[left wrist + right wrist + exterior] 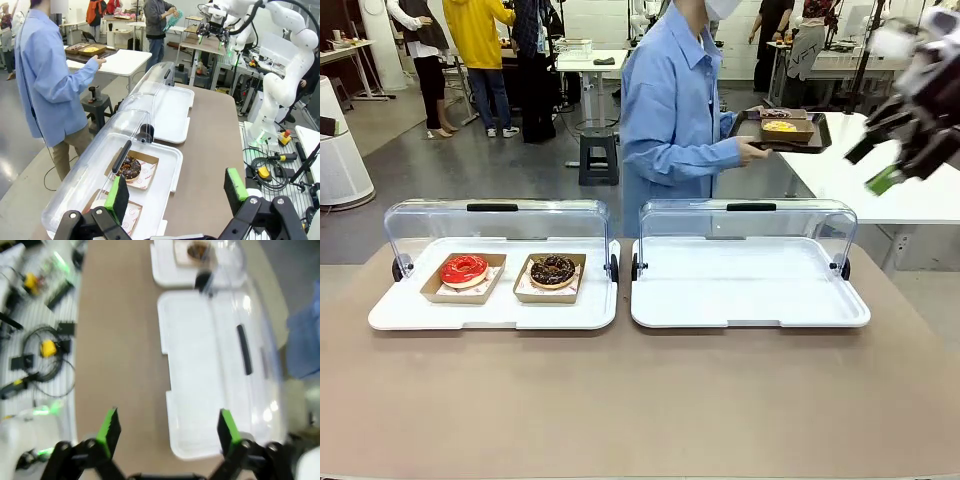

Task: Provide the desired donut to the person.
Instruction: Place the picked Paper togo box onto the Handle tray extended by the person.

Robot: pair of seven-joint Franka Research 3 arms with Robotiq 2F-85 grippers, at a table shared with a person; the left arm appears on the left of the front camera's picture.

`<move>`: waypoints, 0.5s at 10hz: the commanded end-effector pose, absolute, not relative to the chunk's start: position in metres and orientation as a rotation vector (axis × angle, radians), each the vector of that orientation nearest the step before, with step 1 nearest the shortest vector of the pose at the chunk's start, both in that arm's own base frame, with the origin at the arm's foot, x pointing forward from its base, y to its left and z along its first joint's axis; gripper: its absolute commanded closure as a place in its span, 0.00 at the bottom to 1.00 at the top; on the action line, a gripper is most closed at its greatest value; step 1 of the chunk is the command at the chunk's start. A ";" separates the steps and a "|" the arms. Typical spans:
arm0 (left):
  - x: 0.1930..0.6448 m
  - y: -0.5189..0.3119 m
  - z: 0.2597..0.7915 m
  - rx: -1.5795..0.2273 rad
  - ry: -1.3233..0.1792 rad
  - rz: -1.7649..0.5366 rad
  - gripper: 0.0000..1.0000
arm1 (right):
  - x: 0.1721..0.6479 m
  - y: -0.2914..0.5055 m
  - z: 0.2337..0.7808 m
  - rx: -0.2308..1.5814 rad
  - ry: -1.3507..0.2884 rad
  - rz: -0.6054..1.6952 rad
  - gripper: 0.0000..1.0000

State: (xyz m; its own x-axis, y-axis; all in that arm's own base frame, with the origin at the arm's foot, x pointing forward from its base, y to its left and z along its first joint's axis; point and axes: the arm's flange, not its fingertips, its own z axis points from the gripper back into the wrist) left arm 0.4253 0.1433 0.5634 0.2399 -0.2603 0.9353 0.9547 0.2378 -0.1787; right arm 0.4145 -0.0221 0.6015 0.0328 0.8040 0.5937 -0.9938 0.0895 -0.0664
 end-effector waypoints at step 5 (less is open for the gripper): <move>0.424 0.144 0.565 -0.945 -0.949 -1.028 0.00 | 0.429 -0.221 0.555 0.880 -0.913 1.150 0.00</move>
